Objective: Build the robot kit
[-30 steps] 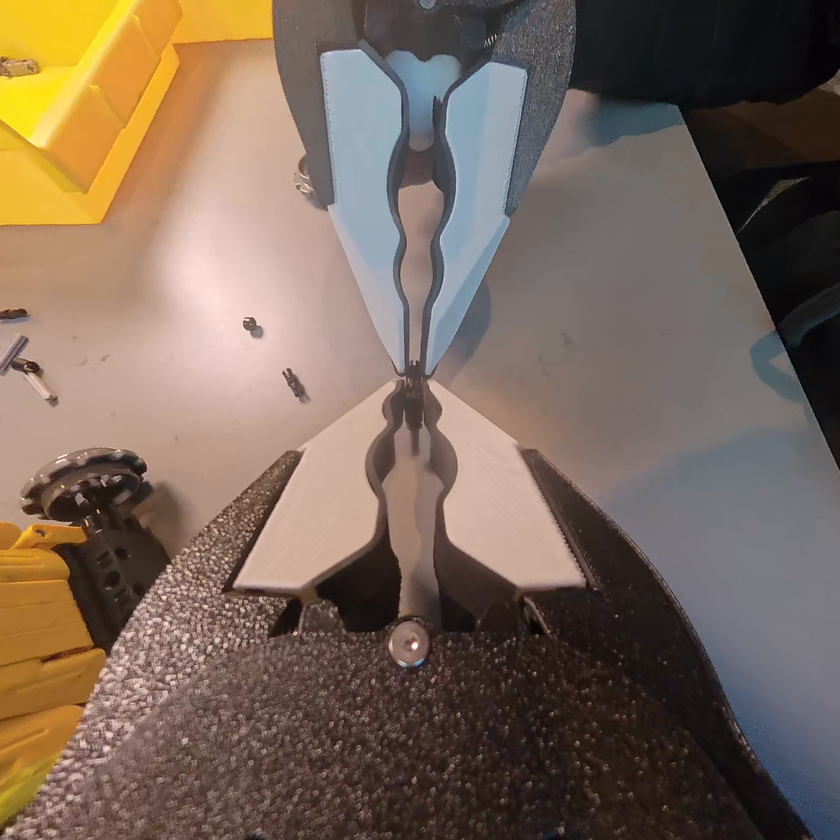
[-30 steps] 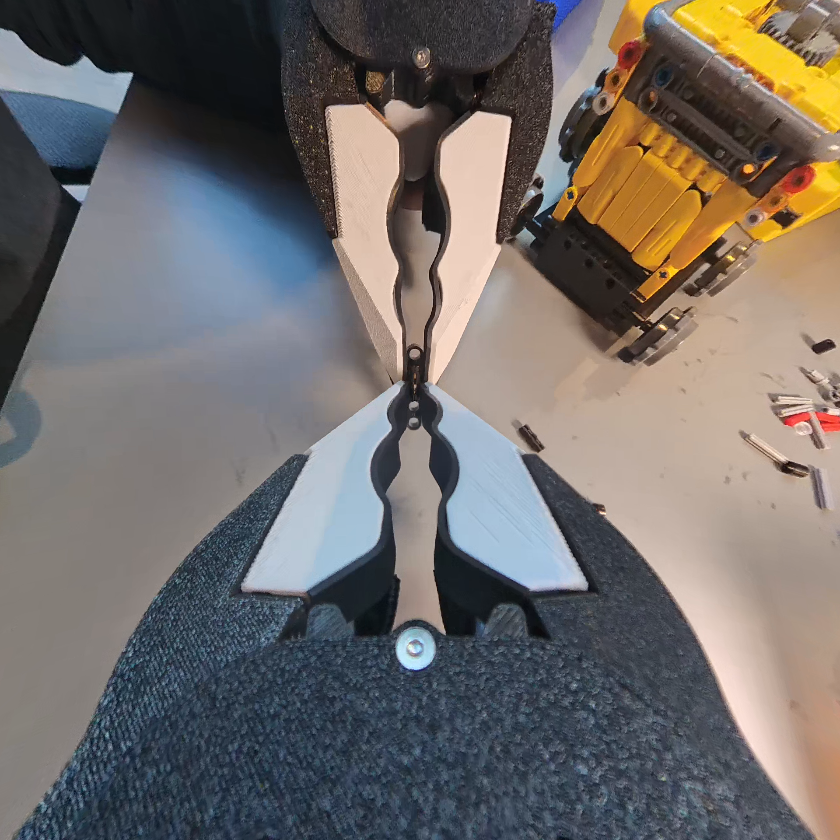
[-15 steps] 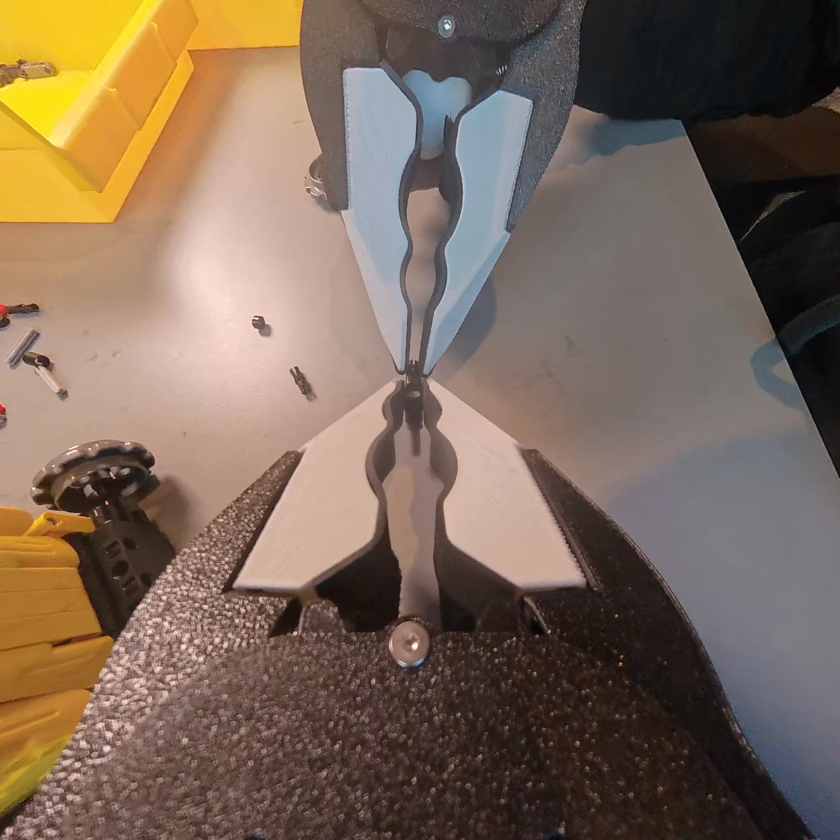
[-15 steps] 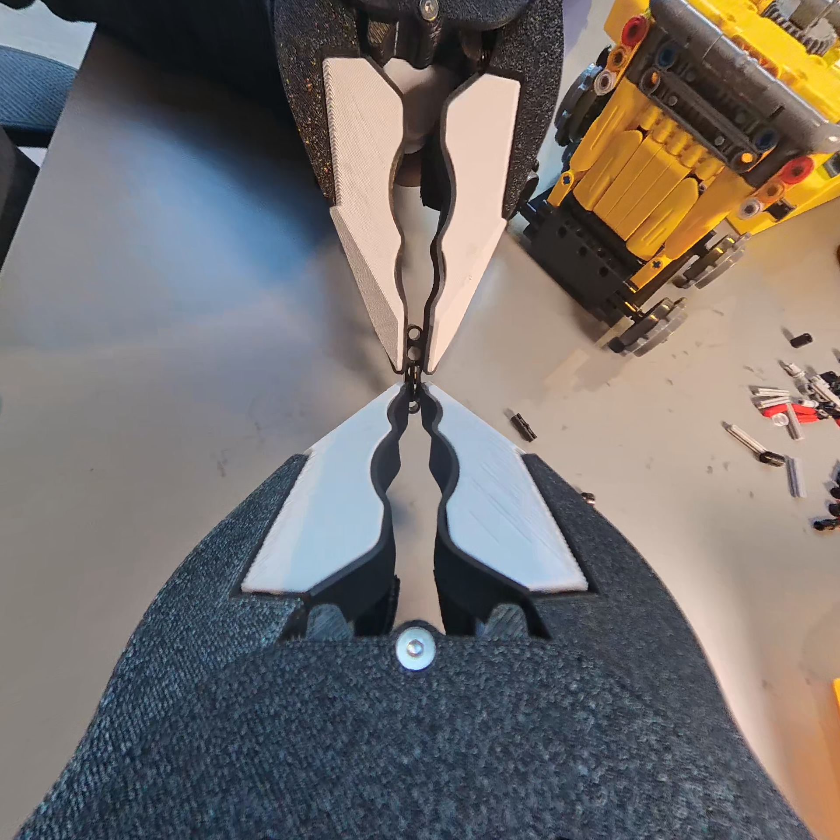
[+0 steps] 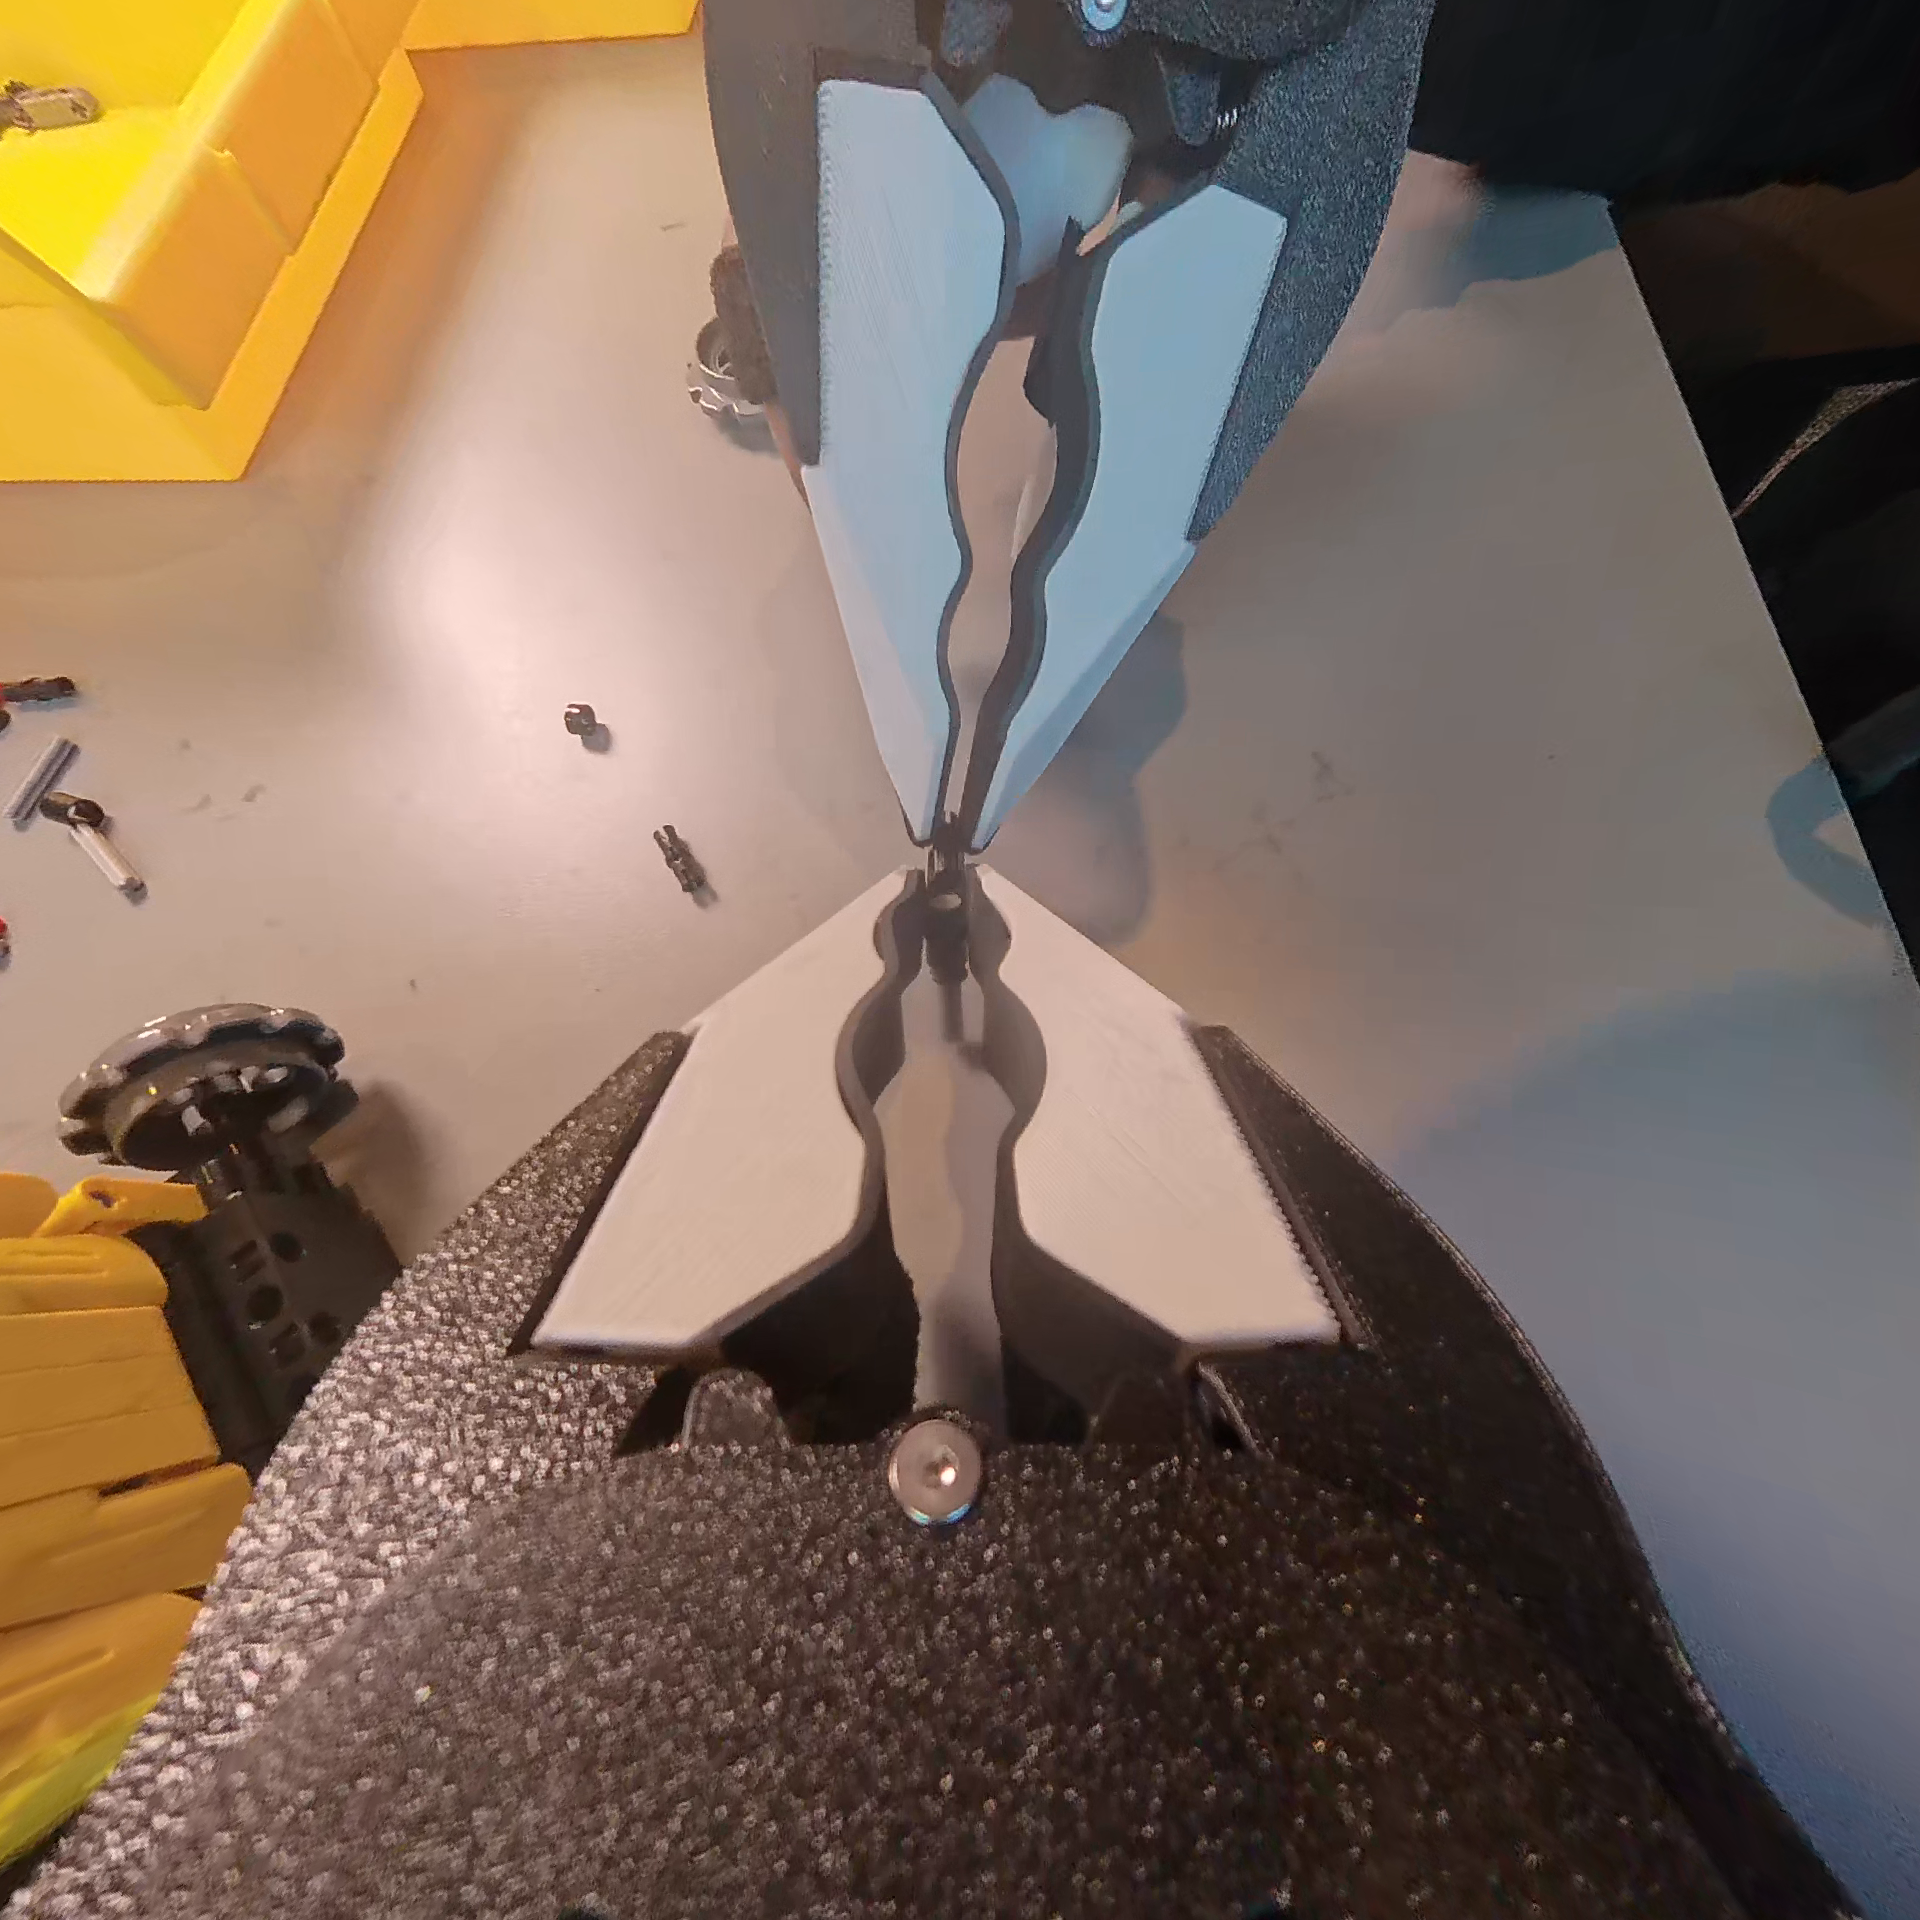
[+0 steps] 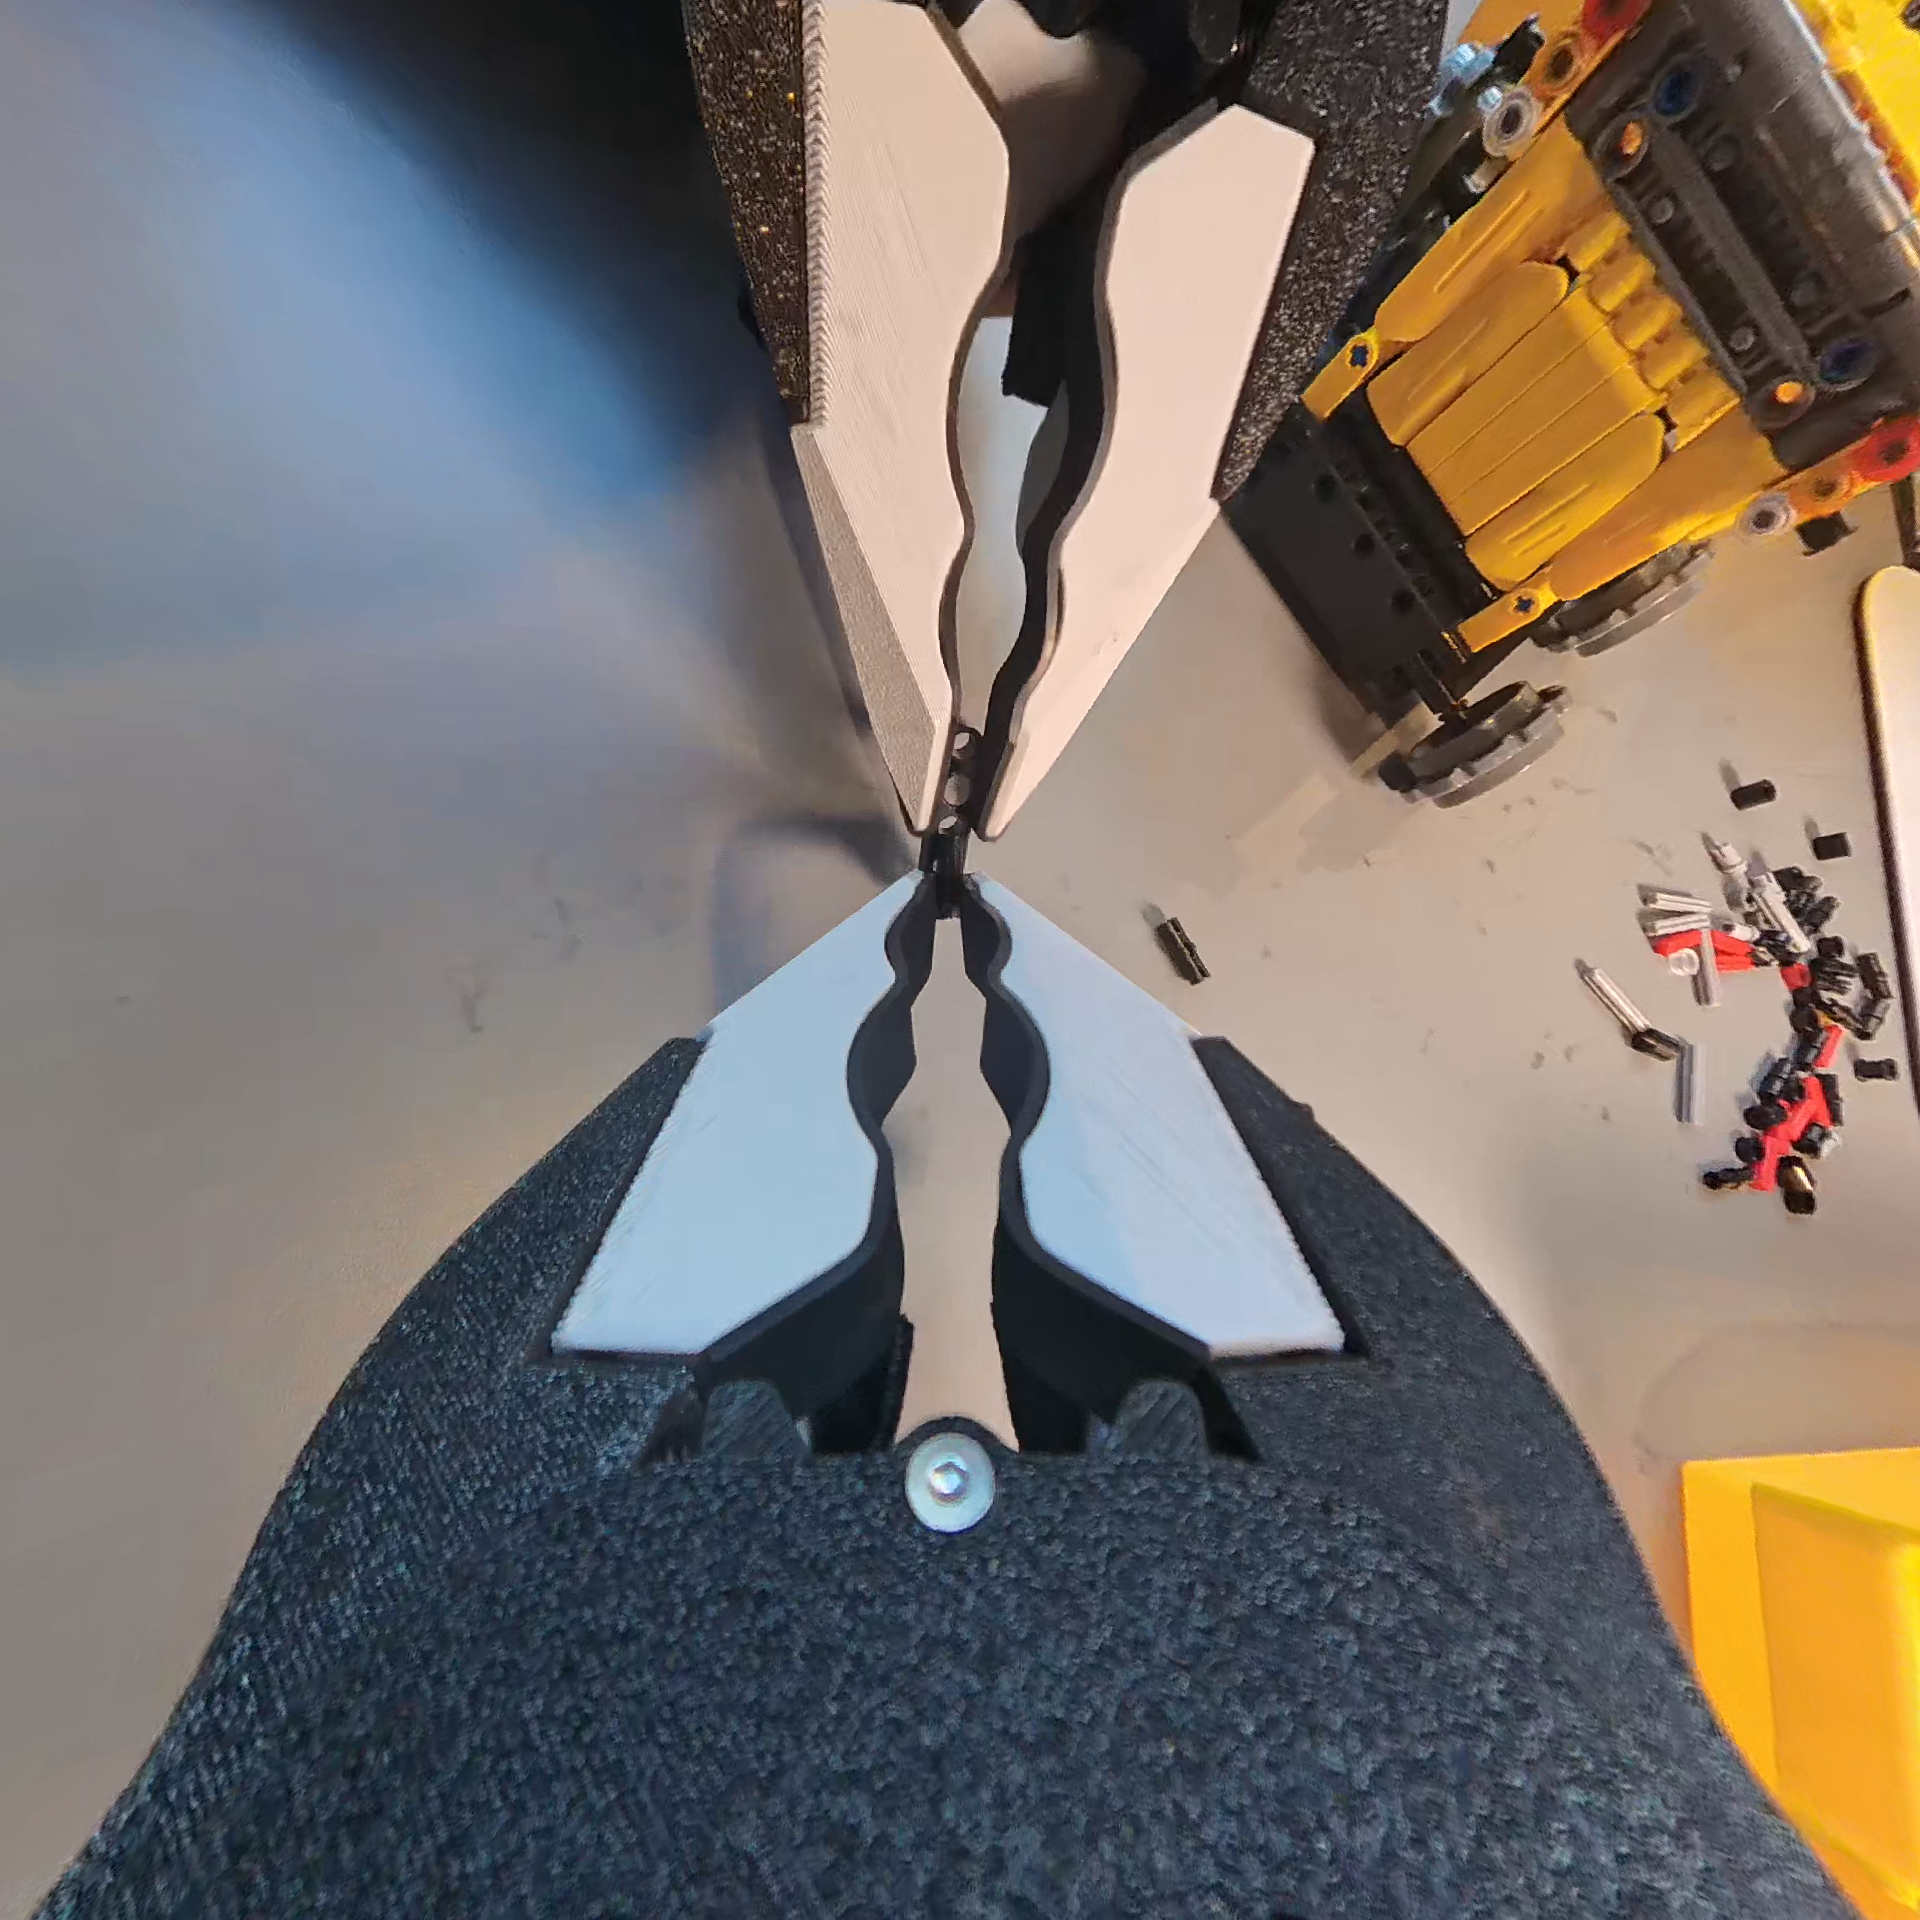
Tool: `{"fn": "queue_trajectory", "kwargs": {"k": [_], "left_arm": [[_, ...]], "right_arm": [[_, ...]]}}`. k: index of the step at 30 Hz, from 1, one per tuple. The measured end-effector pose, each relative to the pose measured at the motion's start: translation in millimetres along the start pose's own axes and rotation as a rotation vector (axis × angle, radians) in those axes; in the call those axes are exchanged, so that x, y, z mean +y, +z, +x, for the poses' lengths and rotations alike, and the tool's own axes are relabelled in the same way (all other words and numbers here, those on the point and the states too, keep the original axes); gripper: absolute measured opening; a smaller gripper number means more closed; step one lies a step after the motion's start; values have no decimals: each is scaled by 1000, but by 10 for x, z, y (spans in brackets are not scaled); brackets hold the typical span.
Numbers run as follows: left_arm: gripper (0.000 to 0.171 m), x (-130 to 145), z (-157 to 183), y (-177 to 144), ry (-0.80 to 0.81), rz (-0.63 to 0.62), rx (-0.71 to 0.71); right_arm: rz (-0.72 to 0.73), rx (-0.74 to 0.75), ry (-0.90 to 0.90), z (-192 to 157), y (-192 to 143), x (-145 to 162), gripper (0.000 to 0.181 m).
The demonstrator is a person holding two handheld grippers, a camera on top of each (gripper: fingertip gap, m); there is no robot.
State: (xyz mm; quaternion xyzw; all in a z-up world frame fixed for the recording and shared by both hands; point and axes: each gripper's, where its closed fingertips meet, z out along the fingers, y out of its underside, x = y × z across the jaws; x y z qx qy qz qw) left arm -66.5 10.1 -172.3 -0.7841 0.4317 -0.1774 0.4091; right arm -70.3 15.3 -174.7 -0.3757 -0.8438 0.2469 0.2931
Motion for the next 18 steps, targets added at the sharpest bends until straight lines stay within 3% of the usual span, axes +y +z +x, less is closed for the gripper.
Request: {"fn": "queue_trajectory", "kwargs": {"k": [6, 18], "left_arm": [[5, 18, -1, 9, -9, -19, -10], [5, -12, 1, -11, -31, 2, -3]], "right_arm": [[-23, 23, -38, 9, 7, -28, 4], [146, -5, 67, 37, -51, -174, 0]]}}
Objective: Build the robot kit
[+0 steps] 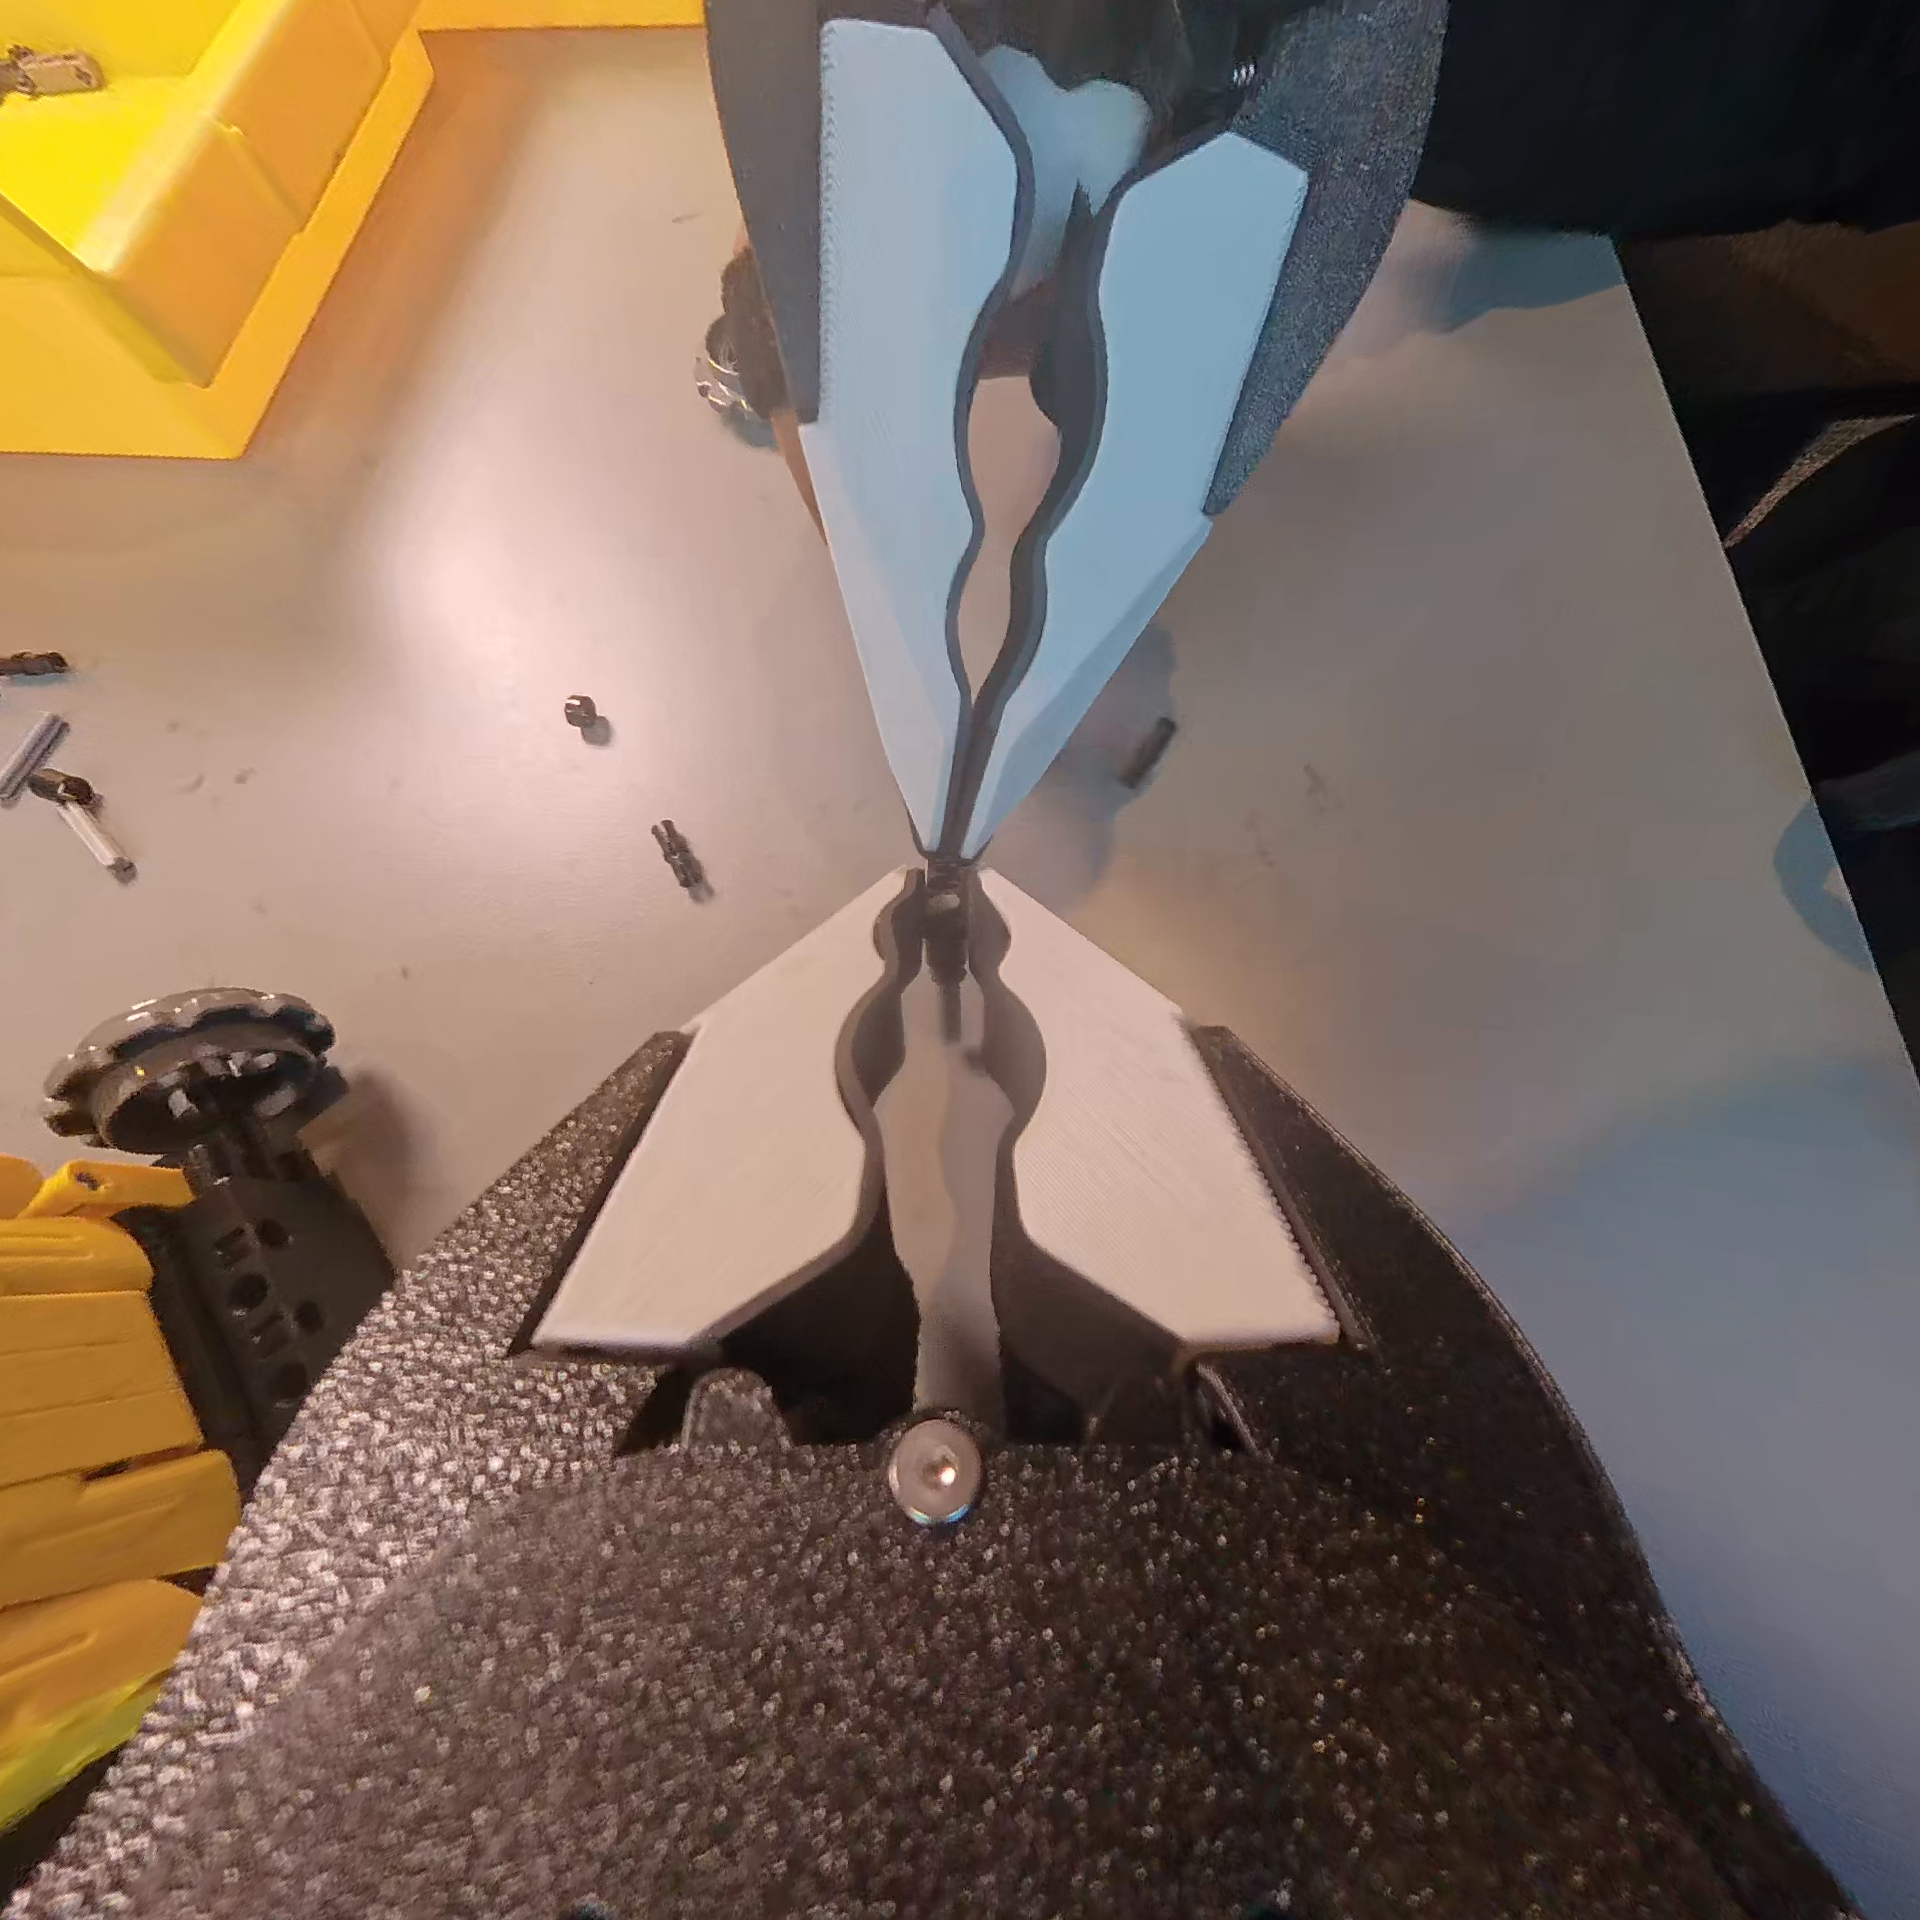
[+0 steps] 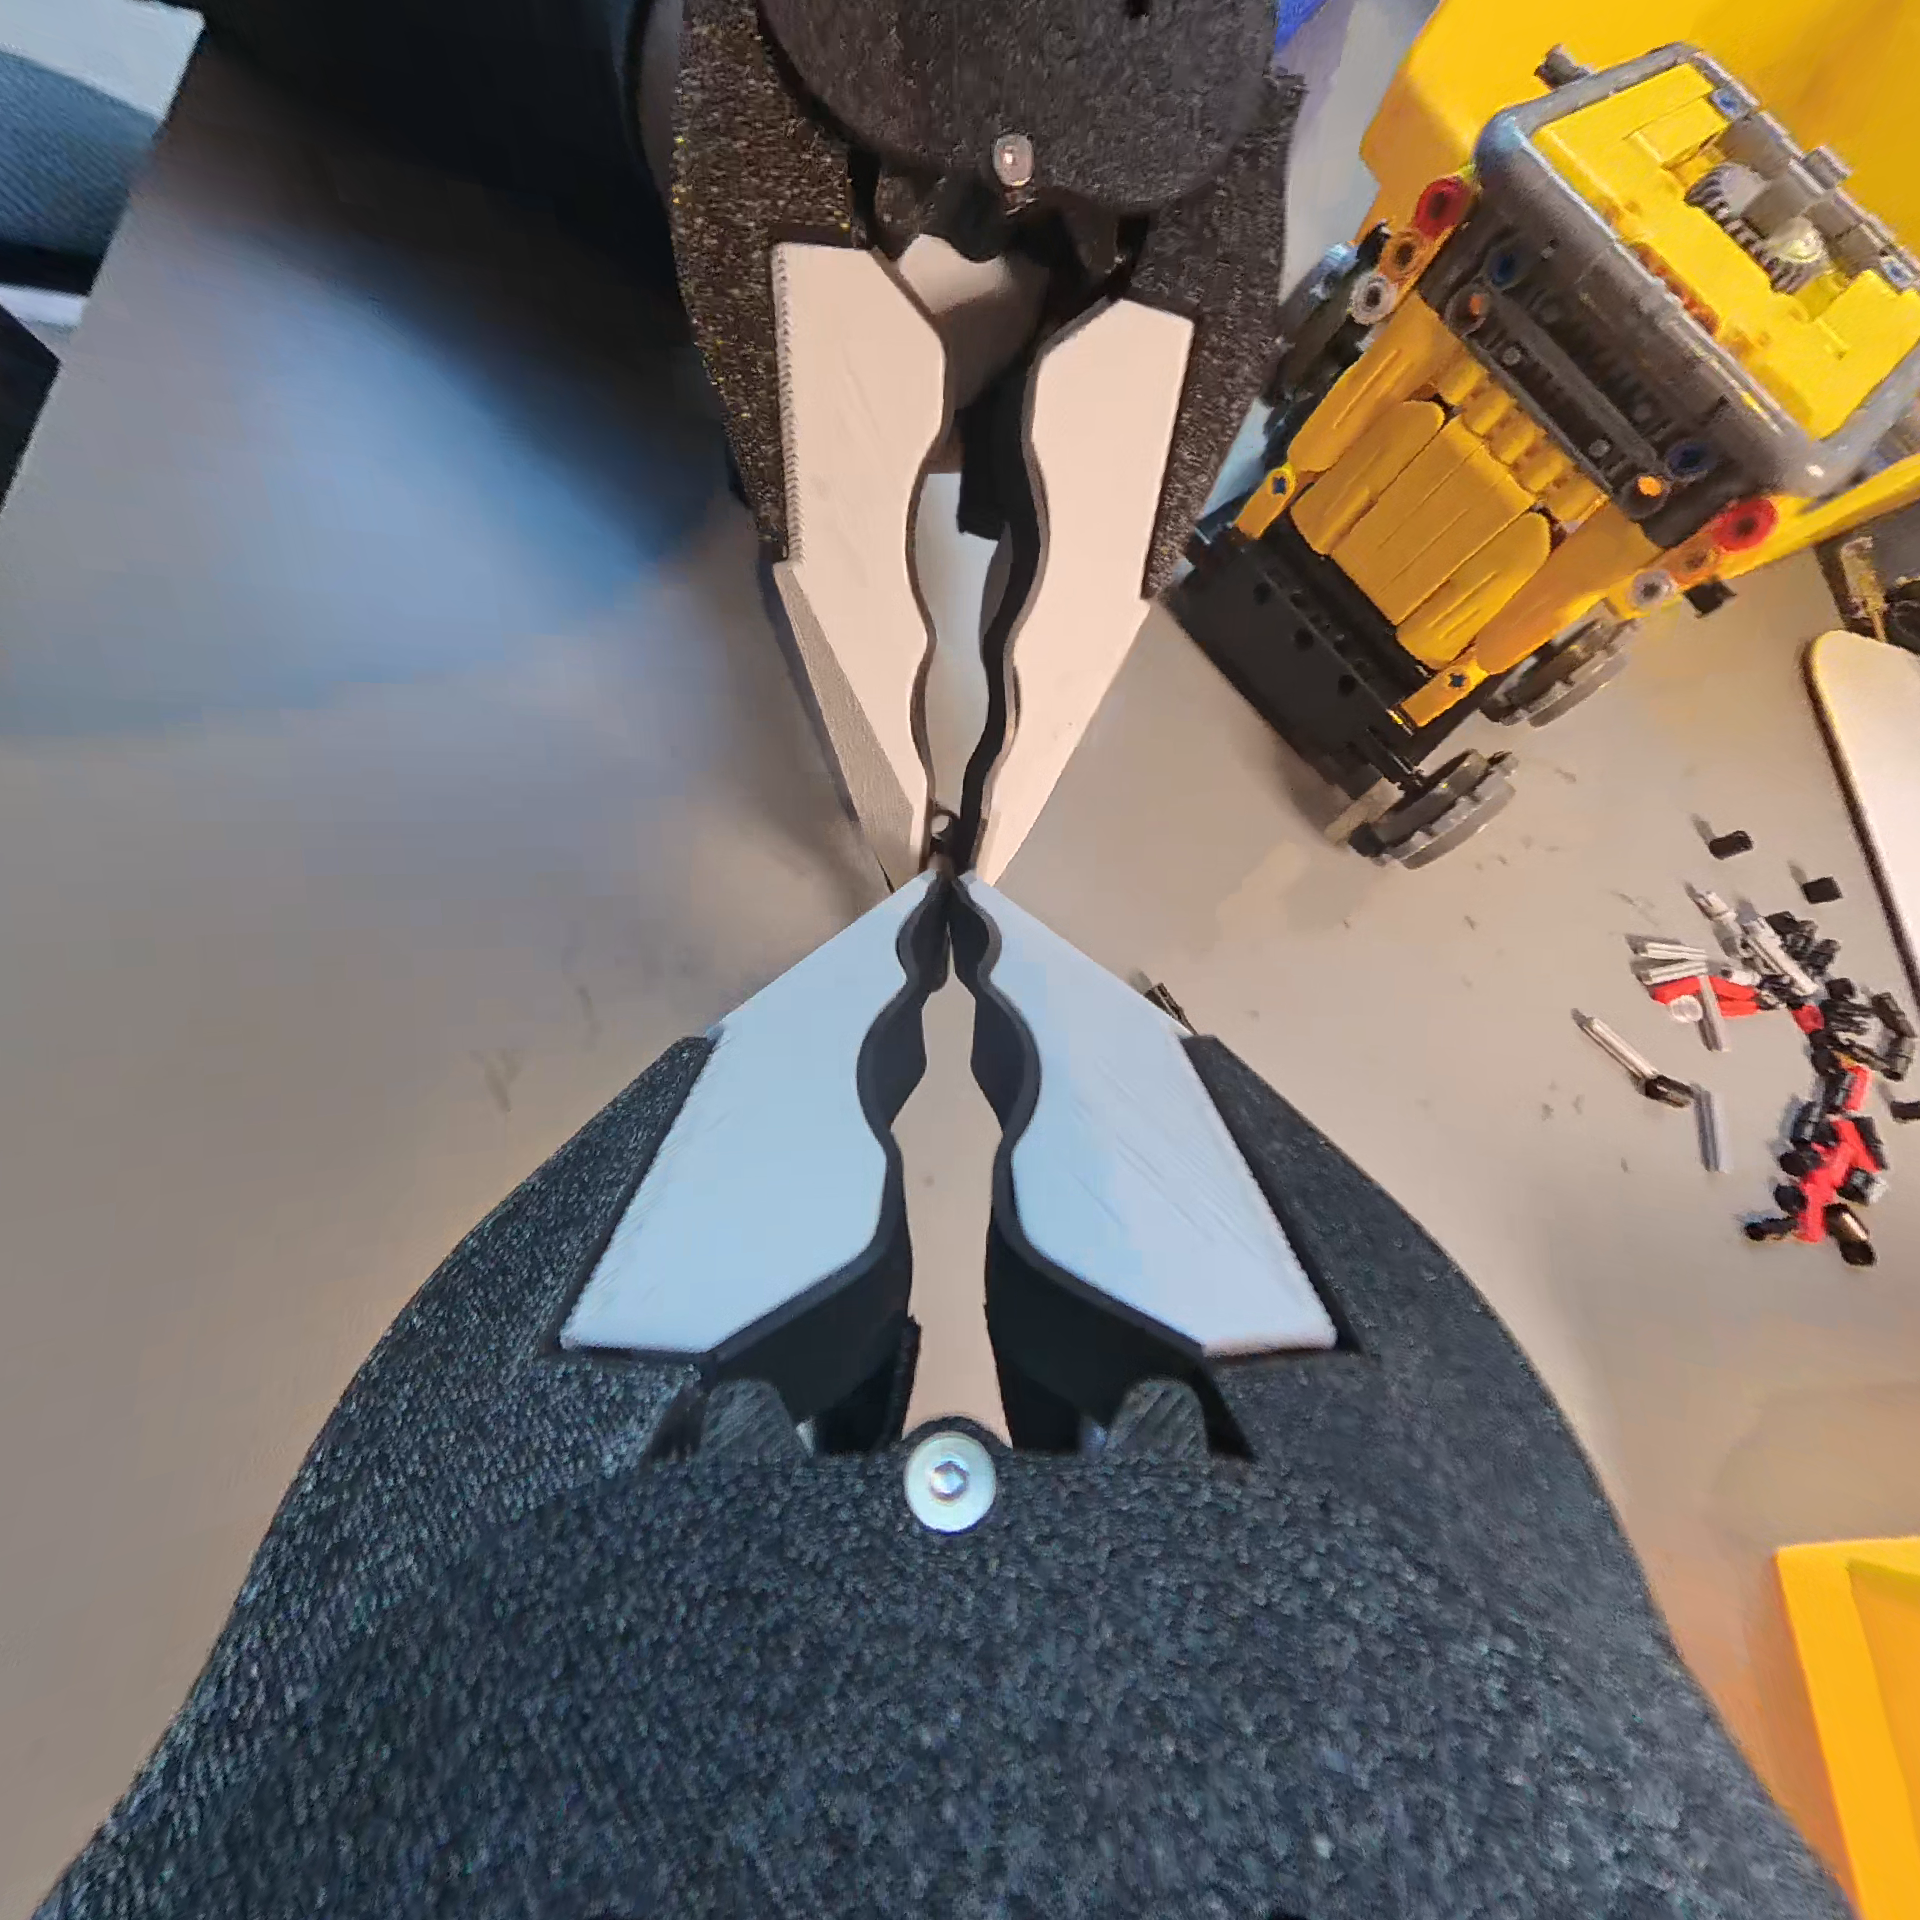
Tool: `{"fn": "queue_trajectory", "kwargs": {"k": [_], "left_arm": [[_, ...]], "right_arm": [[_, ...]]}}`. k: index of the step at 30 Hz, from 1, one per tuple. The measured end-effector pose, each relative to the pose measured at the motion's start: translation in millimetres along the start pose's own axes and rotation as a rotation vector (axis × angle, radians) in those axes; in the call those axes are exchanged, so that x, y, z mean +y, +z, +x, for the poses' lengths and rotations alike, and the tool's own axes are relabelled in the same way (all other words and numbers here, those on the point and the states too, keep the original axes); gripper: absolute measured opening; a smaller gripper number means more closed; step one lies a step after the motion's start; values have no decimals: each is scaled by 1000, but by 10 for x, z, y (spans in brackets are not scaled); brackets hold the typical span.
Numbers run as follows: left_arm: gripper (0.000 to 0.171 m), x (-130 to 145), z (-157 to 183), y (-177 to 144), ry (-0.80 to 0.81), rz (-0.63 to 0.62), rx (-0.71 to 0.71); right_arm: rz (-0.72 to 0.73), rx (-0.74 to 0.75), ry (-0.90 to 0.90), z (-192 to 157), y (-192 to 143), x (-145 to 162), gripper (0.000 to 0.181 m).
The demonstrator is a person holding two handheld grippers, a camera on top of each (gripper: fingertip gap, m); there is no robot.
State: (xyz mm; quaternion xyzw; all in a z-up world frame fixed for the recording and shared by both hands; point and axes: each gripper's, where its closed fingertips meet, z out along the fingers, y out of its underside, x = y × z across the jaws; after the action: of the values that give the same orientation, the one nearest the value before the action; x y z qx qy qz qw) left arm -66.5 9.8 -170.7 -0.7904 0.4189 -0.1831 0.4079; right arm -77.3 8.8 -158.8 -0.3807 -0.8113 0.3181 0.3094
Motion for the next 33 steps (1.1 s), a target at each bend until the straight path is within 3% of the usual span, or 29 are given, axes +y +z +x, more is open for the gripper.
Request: {"fn": "queue_trajectory", "kwargs": {"k": [5, 11, 17, 20, 28, 33], "left_arm": [[5, 23, -50, -15, 9, -17, -32], [5, 66, -68, 10, 45, -35, -54], [5, 206, -99, 82, 108, -127, -100], [6, 210, -121, 80, 89, -123, -103], [23, 117, -142, 12, 32, -54, -85], [24, 53, -68, -75, 45, -12, -29]], "right_arm": [[-7, -45, 94, 28, -181, 136, 6], [-95, -282, 109, -716, -377, 256, 19], [-185, -340, 97, -1188, -431, 318, 18], [-221, -310, 63, -1218, -406, 352, 8], [-196, -333, 73, -1210, -384, 330, 3], [-192, -353, 71, -1213, -370, 316, 0]]}}
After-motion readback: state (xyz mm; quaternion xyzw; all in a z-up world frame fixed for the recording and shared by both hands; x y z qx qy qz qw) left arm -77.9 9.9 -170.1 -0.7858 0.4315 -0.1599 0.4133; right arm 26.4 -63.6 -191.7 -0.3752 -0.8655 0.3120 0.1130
